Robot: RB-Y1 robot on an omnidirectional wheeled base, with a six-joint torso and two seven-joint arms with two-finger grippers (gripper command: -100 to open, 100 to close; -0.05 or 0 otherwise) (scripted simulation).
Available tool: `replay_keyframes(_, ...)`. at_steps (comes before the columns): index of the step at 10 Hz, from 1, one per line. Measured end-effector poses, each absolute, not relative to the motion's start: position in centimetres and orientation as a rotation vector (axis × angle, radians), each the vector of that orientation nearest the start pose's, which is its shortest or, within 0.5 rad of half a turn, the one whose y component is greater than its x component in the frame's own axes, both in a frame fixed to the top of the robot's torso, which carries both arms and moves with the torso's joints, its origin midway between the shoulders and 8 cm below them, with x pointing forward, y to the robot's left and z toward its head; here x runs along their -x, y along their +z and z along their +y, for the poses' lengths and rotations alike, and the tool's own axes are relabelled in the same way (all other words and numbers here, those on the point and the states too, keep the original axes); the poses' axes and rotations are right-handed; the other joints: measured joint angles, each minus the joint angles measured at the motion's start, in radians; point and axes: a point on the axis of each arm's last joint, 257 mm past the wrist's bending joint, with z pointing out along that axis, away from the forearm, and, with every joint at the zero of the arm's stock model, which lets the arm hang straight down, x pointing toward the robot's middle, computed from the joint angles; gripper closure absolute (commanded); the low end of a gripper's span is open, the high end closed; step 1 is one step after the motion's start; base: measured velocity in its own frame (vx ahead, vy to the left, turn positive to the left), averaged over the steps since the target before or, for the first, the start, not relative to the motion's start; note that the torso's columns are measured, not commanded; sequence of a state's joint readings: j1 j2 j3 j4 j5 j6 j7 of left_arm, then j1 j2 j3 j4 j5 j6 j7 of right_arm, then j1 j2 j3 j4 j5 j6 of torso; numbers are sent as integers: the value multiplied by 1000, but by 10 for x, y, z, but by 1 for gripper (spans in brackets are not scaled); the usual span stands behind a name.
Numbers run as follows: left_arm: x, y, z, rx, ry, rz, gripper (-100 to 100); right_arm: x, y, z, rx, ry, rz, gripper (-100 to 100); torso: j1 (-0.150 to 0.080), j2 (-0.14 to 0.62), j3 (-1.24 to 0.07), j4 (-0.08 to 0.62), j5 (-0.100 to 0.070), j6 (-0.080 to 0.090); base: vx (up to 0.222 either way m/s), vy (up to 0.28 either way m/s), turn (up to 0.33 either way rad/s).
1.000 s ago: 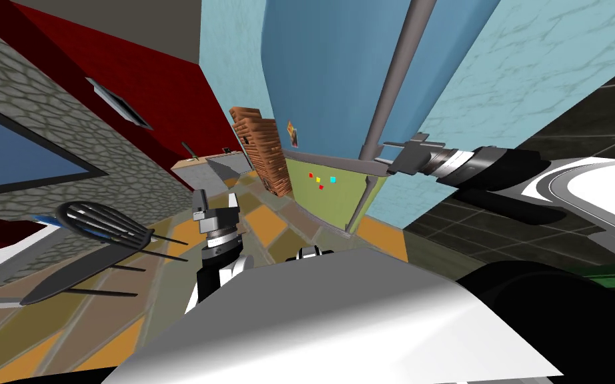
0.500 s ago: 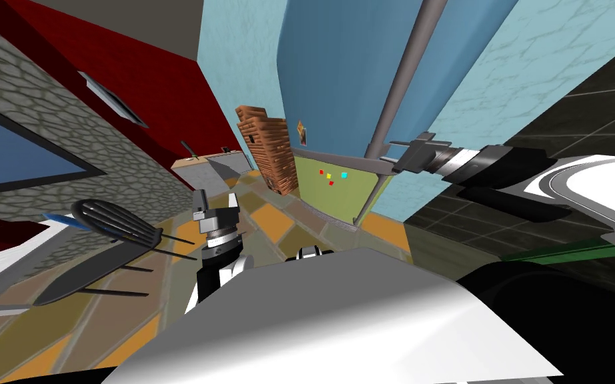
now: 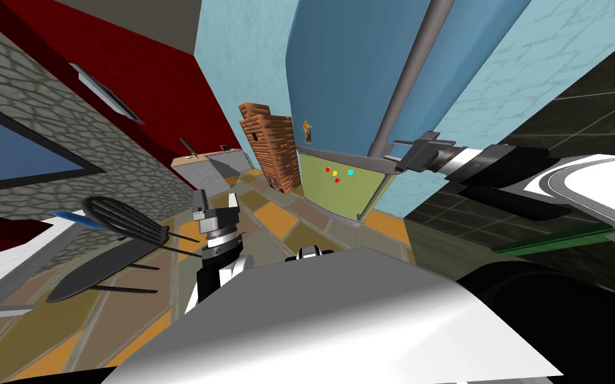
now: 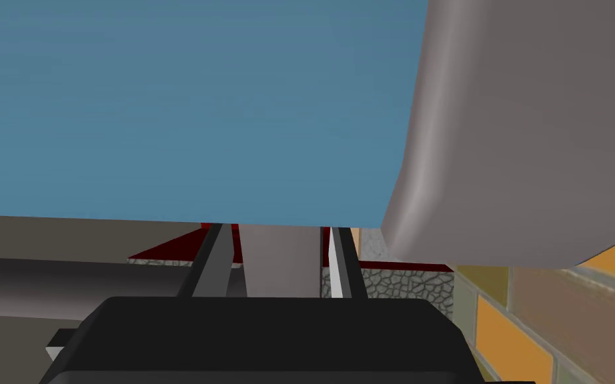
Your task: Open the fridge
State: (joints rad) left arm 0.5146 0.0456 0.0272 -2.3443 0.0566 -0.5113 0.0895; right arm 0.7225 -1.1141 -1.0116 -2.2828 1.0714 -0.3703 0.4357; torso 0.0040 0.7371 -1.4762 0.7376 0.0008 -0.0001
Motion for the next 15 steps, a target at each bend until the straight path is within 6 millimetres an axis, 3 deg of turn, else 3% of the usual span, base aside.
replay_keyframes(7, -326, 51, 287, 636, -1409, 550, 0, -373, 136, -423, 1221, -1037, 1006, 100, 0, -7, -7, -1, 4, -7, 1, 346, -96)
replay_keyframes(15, -326, 51, 287, 636, -1408, 550, 0, -370, 141, -469, 1176, -1128, 1069, 100, -1, 4, 1, 3, 3, 0, -9, 315, -82)
